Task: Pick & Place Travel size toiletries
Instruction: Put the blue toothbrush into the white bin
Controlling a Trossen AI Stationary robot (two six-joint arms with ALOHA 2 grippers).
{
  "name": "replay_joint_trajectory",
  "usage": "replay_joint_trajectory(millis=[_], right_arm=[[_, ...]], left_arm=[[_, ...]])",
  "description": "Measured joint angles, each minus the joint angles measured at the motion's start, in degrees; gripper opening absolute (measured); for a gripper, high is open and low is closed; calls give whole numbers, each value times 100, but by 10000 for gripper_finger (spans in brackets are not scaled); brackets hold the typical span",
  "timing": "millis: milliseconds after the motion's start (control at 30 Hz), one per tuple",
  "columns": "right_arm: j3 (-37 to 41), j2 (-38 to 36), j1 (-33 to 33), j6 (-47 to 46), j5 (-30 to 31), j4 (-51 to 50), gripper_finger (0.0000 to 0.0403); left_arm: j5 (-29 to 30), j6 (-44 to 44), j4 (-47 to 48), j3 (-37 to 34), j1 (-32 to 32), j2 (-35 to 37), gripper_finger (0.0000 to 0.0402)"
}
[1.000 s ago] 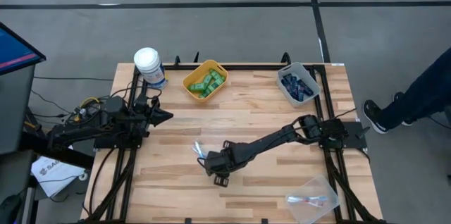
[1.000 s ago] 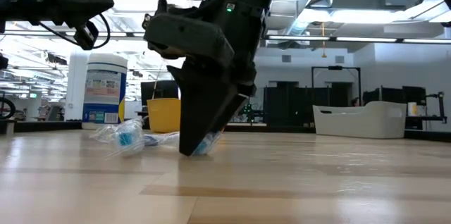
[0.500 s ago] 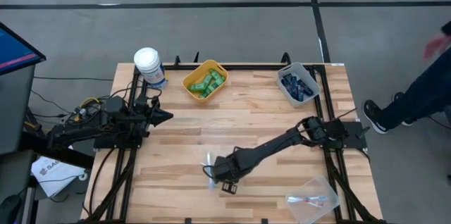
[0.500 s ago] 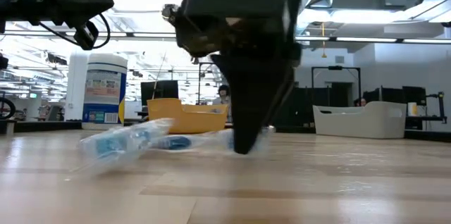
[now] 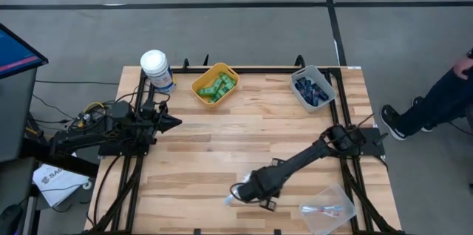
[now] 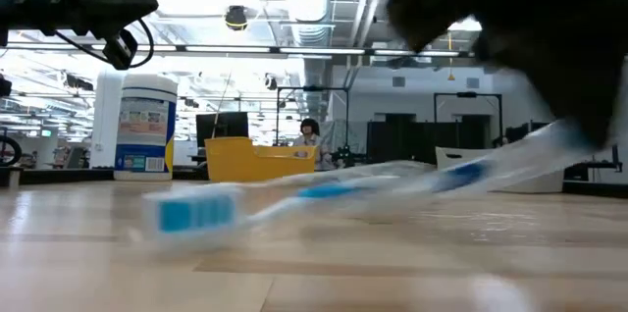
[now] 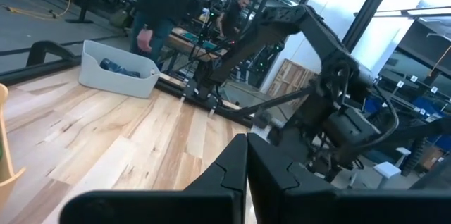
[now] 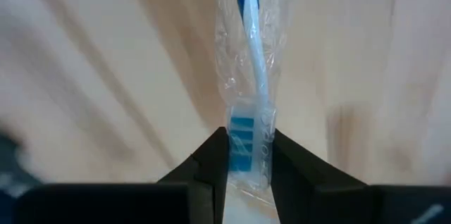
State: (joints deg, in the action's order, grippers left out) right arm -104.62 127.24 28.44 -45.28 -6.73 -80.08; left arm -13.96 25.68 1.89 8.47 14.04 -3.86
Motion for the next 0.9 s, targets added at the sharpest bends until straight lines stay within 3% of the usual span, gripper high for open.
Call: replay_joint_trajectory(millis=[300,533,900], right_arm=[[-3,-1014,488,-518,-257,-1010,76],[-7,-1860,972,-1520,-312,-996,75],[-7,-2299,2229,-2385,-1223,-990,75]], left_arm=[[-28,-50,-12,0,0,7,1],[-85,-144,0,0,0,4,1],[-83,-143,0,0,0,4,1]])
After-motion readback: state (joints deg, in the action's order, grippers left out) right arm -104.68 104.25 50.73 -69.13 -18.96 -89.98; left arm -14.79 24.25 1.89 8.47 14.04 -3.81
